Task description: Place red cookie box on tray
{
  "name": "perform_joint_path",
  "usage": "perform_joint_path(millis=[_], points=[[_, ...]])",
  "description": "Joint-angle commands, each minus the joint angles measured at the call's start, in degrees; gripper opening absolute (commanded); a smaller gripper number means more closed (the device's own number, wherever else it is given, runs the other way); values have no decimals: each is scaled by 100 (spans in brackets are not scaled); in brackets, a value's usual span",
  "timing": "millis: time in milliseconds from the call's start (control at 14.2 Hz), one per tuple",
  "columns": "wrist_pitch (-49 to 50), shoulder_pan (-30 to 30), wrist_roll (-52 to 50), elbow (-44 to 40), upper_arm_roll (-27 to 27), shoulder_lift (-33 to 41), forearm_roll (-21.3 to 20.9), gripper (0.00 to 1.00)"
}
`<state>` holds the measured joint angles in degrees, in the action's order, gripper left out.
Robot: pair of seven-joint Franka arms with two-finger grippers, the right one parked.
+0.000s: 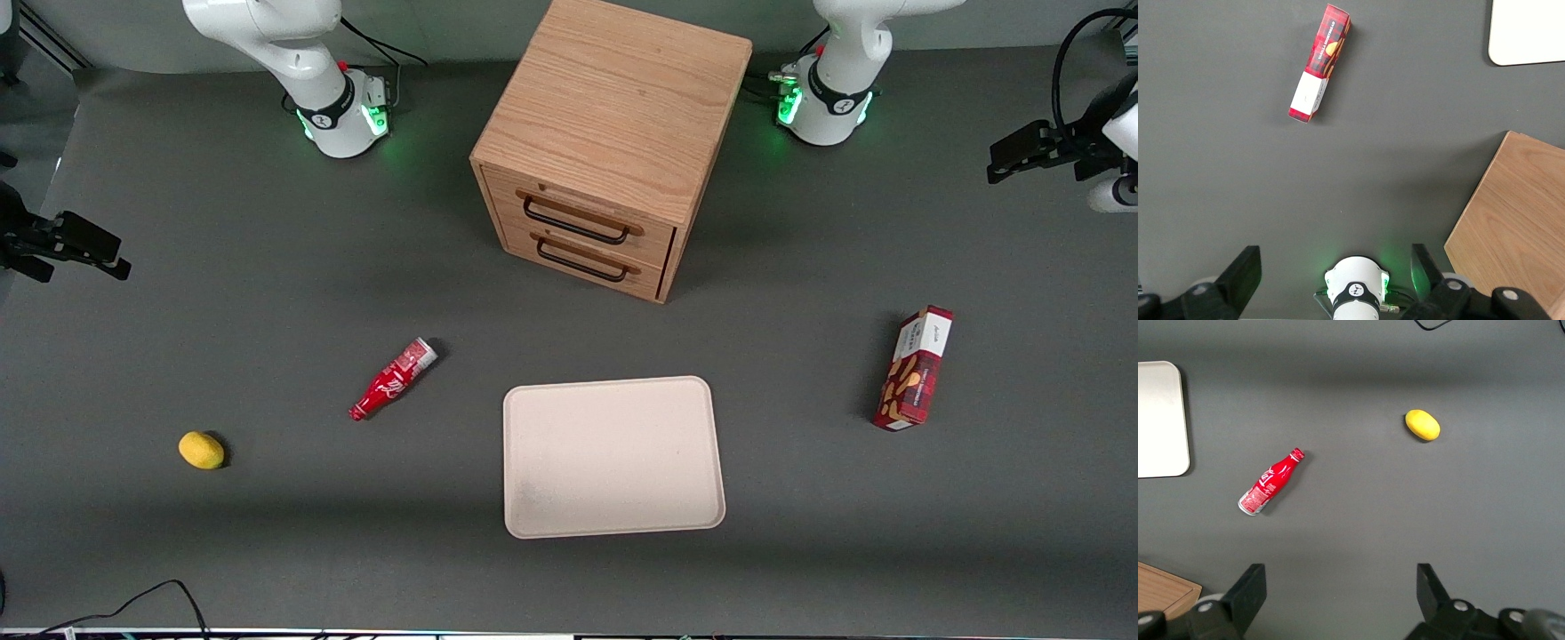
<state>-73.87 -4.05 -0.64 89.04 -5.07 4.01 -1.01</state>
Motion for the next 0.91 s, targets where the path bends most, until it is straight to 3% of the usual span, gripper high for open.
perform_joint_path(millis=[0,352,844], points=[[241,167,-51,-212,120,-67,-57,100],[224,159,37,-63,497,-32,171,100],[66,150,37,-36,551,-128,92,100]])
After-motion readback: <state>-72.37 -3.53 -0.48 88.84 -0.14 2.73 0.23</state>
